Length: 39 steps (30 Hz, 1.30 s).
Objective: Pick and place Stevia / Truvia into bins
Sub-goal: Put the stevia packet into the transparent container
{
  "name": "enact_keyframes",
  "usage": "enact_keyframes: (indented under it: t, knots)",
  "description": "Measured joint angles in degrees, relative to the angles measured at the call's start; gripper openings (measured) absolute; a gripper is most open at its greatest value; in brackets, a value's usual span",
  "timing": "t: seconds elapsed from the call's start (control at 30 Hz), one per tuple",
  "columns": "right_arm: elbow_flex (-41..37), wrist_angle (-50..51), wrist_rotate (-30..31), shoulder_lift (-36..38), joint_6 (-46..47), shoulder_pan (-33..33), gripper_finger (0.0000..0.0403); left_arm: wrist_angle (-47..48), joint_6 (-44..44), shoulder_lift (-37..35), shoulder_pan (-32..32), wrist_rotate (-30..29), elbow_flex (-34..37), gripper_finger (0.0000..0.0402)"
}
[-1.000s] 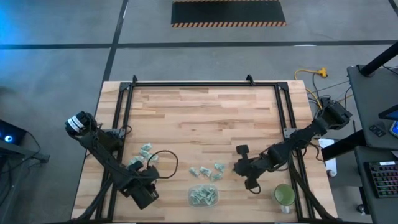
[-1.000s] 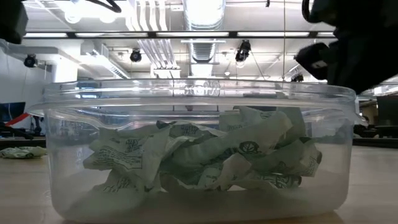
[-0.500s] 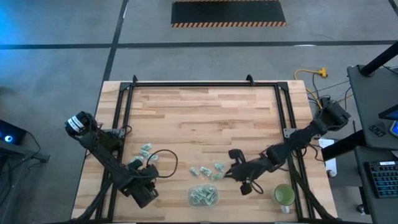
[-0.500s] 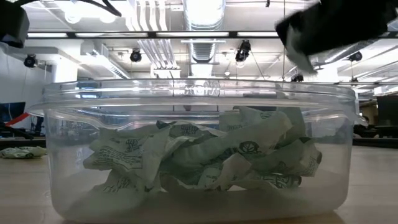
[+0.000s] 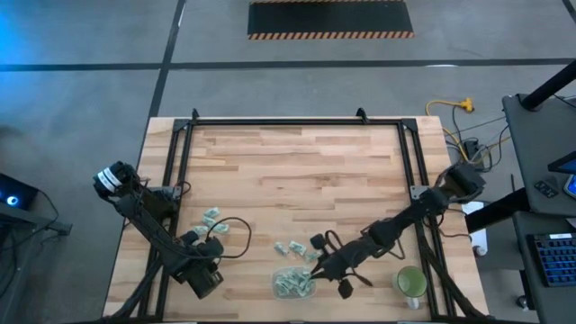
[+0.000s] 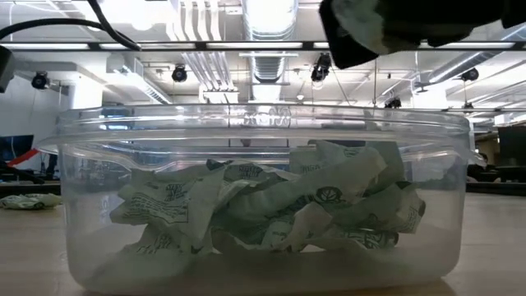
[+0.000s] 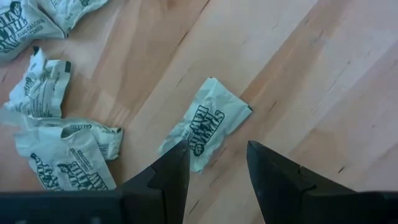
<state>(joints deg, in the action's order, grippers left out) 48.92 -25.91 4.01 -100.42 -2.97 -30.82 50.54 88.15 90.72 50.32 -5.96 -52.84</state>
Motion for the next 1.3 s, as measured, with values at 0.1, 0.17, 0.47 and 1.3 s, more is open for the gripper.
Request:
enact_keyframes:
  t: [0.1,0.17,0.47,1.3]
  knots:
    - [1.9,1.0,-0.1,-2.8,0.6,0.5,0.0012,0.0,0.0,0.0,0.0,-0.2,0.0,0.0143]
    - [3.4,2.3,-1.6,-4.3,-0.3,0.8,0.0023,-0.1,0.0,0.0,0.0,-0.3,0.1,0.0143]
    - [7.4,12.1,-4.0,-4.4,0.2,1.6,0.0125,0.0,0.0,0.0,0.2,0.0,0.5,0.0143]
    - [1.8,33.0,-3.3,16.7,9.1,0.8,0.0151,-5.7,-10.5,-0.4,0.8,-3.2,7.0,0.0143]
